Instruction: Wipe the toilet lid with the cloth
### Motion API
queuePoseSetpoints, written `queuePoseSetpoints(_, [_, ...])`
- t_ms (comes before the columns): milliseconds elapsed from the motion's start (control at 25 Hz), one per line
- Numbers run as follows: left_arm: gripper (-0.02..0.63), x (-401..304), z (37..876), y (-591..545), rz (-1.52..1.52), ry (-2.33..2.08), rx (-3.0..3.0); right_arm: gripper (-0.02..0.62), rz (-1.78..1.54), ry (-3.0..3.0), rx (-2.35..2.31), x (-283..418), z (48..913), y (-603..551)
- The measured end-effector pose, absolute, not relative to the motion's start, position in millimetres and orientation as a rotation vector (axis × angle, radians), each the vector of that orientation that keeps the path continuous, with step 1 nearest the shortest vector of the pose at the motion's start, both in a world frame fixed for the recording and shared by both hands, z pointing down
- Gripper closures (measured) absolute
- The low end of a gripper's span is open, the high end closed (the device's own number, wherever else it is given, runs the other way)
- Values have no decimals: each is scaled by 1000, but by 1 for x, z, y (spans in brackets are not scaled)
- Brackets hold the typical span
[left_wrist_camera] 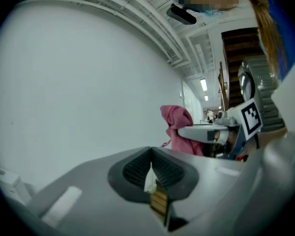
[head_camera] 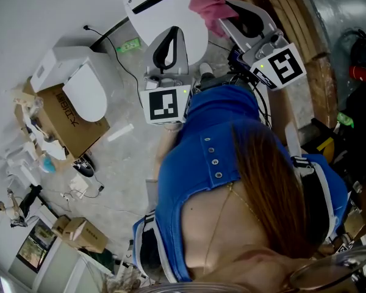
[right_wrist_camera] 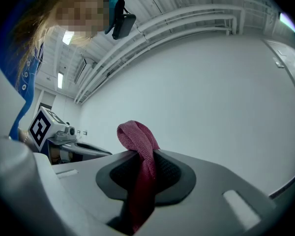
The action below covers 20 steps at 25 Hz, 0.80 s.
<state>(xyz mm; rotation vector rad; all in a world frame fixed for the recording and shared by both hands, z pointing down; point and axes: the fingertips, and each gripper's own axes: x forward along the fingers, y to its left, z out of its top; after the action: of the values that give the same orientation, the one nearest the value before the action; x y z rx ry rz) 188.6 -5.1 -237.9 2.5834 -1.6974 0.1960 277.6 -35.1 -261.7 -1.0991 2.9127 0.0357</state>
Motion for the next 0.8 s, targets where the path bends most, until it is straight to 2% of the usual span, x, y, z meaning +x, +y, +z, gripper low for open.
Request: queuePoseSetpoints(800, [604,164,-239,-11,203,-1772,2504,522,126,2994,-1007,246,-264,-24])
